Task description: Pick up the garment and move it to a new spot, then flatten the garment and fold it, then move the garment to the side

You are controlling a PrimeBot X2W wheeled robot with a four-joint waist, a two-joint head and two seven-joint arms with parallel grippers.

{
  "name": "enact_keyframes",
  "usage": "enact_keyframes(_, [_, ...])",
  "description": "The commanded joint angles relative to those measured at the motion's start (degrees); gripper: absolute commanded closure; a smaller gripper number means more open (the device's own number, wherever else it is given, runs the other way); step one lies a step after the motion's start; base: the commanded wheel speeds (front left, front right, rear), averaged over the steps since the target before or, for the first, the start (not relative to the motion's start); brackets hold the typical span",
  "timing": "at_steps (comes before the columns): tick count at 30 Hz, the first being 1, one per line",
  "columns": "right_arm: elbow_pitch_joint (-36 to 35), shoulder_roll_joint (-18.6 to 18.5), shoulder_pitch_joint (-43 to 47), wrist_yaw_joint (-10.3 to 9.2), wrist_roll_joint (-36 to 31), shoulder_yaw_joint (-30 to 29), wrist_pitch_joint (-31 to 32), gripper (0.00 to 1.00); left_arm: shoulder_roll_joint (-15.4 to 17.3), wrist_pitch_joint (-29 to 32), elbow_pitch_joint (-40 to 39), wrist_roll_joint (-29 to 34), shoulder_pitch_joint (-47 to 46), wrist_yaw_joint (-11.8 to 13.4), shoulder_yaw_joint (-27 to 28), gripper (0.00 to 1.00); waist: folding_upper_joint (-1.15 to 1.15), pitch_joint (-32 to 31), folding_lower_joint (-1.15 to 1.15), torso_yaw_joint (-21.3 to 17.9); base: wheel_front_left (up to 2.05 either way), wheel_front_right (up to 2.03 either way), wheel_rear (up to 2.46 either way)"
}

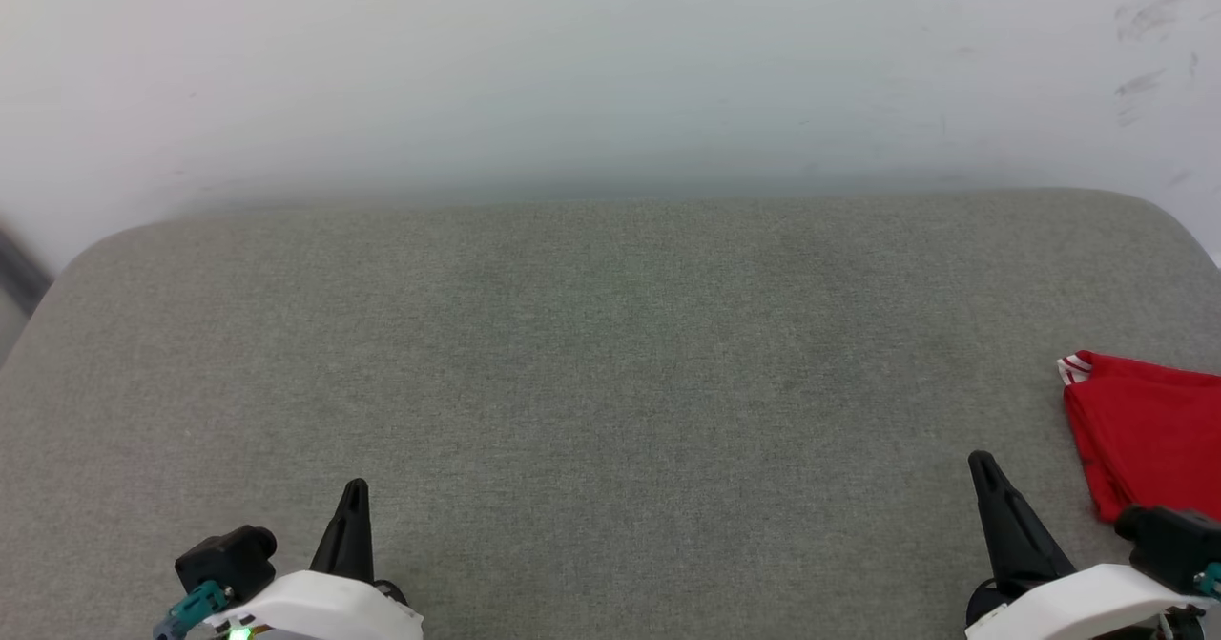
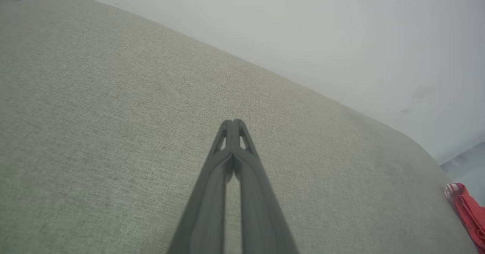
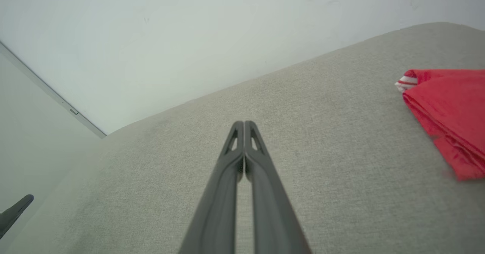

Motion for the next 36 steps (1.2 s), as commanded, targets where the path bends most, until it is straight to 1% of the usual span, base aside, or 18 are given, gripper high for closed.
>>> enact_keyframes(1, [-0.15,-0.55,-1.9,-0.01,3.27,-0.06,0.1,1.0,-0.21,0.61,-0.66,-2.49,-1.87,-0.63,1.16,1.0,0.0,0.04,0.0,0.03,0.0,0.0,0.0])
enact_keyframes(16, [2.62,-0.95,-4.13,-0.01,17.18,-0.42,0.54,1.0,-1.93,4.04,-0.46,-13.45,-2.94,-3.09,4.55,1.0,0.0,0.33,0.0,0.23,0.0,0.0,0.0])
enact_keyframes(17, [2.62,-0.95,-4.13,-0.01,17.18,-0.42,0.54,1.0,-1.93,4.04,-0.46,-13.45,-2.94,-3.09,4.55,1.0,0.0,0.33,0.0,0.23,0.0,0.0,0.0])
enact_keyframes(36, [5.62,-1.15,-6.57,-0.02,31.68,-1.08,1.21,1.0,-3.75,7.64,-0.2,-25.08,-4.09,-5.68,8.15,1.0,0.0,0.69,0.0,0.48,0.0,0.0,0.0])
